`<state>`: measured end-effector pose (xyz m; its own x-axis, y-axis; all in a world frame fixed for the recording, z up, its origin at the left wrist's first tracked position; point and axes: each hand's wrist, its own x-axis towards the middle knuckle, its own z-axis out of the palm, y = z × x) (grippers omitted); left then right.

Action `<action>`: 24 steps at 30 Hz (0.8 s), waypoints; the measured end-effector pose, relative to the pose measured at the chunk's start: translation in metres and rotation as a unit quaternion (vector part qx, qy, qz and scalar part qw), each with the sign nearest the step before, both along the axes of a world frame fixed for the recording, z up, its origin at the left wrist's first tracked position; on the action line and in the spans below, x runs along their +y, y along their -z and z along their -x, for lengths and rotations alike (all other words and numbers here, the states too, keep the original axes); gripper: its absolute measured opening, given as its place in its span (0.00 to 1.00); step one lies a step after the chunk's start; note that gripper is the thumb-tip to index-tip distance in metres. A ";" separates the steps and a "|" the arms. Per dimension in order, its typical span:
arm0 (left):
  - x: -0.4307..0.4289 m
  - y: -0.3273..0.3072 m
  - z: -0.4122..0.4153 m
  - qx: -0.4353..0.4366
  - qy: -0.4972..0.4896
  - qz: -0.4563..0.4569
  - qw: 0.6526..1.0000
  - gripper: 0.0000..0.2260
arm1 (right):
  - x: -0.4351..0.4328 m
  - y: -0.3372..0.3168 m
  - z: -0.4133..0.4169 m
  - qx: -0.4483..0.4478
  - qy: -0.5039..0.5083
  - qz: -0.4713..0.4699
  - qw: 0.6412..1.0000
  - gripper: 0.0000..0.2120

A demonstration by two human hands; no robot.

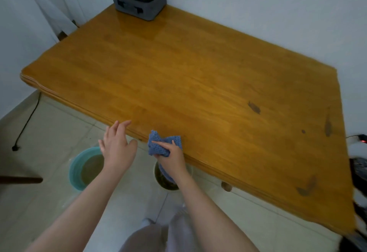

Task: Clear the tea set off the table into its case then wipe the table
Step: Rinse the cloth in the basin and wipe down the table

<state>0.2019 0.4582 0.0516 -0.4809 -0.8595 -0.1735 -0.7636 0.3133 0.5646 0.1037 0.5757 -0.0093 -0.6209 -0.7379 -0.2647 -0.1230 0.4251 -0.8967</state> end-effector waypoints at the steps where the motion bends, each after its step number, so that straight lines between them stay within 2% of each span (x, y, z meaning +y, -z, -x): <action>1: 0.000 -0.003 0.001 0.012 0.000 0.001 1.000 0.27 | 0.001 -0.007 -0.002 -0.049 0.018 0.018 0.998 0.16; 3: 0.001 -0.006 0.003 0.036 -0.011 0.002 0.999 0.28 | 0.003 -0.021 0.000 -0.142 0.072 0.050 0.986 0.13; 5: 0.000 -0.008 0.004 0.073 -0.024 -0.017 0.997 0.28 | 0.008 -0.035 0.005 -0.239 0.147 0.081 0.956 0.11; 7: 0.000 -0.010 0.007 0.143 -0.035 -0.101 0.984 0.27 | 0.016 -0.045 0.016 -0.349 0.212 0.143 0.902 0.11; 9: 0.006 -0.015 0.016 0.213 -0.055 -0.208 0.953 0.24 | 0.027 -0.058 0.031 -0.447 0.237 0.186 0.842 0.17; 11: 0.021 -0.022 0.029 0.209 -0.063 -0.280 0.935 0.20 | 0.040 -0.072 0.046 -0.517 0.235 0.226 0.792 0.22; 14: 0.055 -0.029 0.054 0.154 -0.045 -0.365 0.917 0.14 | 0.060 -0.089 0.069 -0.561 0.237 0.294 0.737 0.23; 17: 0.089 -0.044 0.083 0.155 -0.066 -0.487 0.857 0.15 | 0.077 -0.113 0.090 -0.566 0.223 0.324 0.724 0.26; 21: 0.124 -0.032 0.124 0.257 -0.112 -0.581 0.764 0.20 | 0.104 -0.122 0.129 -0.554 0.223 0.321 0.735 0.27; 23: 0.135 -0.028 0.138 0.302 -0.112 -0.583 0.746 0.17 | 0.114 -0.114 0.145 -0.552 0.229 0.304 0.742 0.30; 24: 0.143 -0.027 0.148 0.312 -0.100 -0.568 0.755 0.16 | 0.122 -0.107 0.156 -0.553 0.224 0.295 0.746 0.33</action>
<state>0.0535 0.6015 0.0785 -0.6538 -0.3935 -0.6463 -0.2050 -0.7300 0.6519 -0.0519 0.6979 0.0978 -0.4823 -0.7130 -0.5090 0.8675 -0.3077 -0.3909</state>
